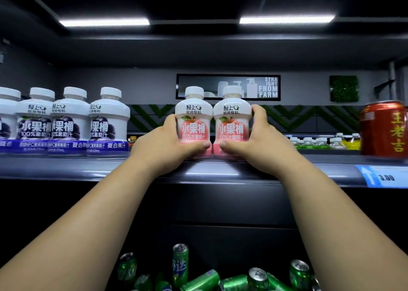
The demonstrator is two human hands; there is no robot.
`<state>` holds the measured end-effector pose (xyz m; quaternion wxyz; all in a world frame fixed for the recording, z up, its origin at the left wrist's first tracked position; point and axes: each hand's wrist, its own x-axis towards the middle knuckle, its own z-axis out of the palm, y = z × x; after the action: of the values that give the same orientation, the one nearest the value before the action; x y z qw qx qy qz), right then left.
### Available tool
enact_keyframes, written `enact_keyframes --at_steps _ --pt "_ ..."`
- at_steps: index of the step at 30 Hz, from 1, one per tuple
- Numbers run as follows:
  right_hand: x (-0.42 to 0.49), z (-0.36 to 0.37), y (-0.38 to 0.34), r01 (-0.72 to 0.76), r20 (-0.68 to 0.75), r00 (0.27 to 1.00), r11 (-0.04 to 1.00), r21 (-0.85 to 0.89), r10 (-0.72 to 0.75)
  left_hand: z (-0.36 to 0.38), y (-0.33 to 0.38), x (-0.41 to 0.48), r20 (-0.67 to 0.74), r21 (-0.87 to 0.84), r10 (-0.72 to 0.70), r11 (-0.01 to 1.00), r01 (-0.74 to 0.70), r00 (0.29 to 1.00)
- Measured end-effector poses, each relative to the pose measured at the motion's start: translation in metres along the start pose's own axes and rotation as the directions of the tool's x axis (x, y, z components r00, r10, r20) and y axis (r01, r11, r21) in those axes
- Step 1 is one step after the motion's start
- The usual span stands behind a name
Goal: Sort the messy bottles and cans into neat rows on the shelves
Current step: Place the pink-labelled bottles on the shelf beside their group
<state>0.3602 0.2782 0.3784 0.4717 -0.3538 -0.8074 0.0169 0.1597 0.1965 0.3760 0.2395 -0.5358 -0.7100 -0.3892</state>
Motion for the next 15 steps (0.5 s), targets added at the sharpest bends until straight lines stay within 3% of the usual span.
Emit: enact_keyframes --at_steps 9,15 --pt "-0.001 0.001 0.002 0.002 -0.012 1.0 0.999 -0.038 -0.002 -0.002 -0.002 -0.001 0.037 -0.066 0.017 0.998 -0.014 0.999" --pt "-0.006 0.0 -0.001 0.034 -0.113 0.993 0.994 0.106 -0.022 -0.007 0.004 -0.014 -0.149 -0.231 0.057 0.969 -0.091 0.987"
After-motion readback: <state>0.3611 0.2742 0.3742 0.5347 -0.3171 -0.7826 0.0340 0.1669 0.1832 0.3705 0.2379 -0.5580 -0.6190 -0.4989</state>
